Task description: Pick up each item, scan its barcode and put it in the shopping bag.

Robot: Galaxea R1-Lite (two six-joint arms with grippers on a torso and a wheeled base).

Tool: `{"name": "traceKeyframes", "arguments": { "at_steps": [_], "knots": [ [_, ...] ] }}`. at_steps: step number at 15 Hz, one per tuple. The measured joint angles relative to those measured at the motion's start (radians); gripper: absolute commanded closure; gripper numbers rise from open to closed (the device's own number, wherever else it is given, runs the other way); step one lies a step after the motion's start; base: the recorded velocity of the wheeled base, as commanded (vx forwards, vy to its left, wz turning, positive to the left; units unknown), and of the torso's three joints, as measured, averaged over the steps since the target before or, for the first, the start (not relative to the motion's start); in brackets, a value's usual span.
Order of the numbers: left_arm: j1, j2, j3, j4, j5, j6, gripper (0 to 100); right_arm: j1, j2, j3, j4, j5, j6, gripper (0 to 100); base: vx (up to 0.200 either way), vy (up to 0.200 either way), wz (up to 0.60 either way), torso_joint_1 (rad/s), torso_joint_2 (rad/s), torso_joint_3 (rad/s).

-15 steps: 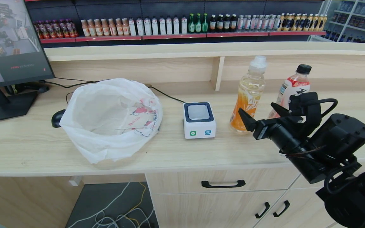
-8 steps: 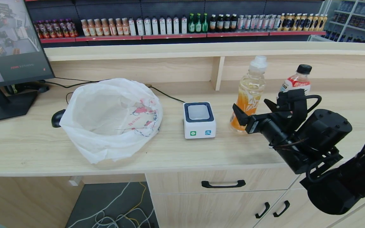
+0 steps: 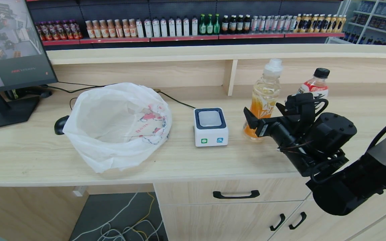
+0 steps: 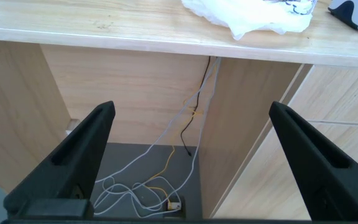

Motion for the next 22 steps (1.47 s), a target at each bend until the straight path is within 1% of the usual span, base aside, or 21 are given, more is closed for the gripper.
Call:
{"name": "traceKeyframes", "arguments": {
  "at_steps": [5, 14, 22],
  "knots": [
    [0.000, 0.000, 0.000, -0.001, 0.000, 0.000, 0, -0.020, 0.020, -0.046, 0.001, 0.000, 0.000, 0, 0.000, 0.000, 0.00, 0.000, 0.00, 0.000],
    [0.000, 0.000, 0.000, -0.001, 0.000, 0.003, 0, -0.022, 0.059, -0.122, 0.013, -0.018, 0.001, 0, 0.000, 0.000, 0.00, 0.000, 0.00, 0.000],
    [0.000, 0.000, 0.000, 0.000, 0.000, 0.004, 0, -0.022, 0.077, -0.161, 0.016, -0.019, 0.001, 0, 0.000, 0.000, 0.00, 0.000, 0.00, 0.000]
  ]
}}
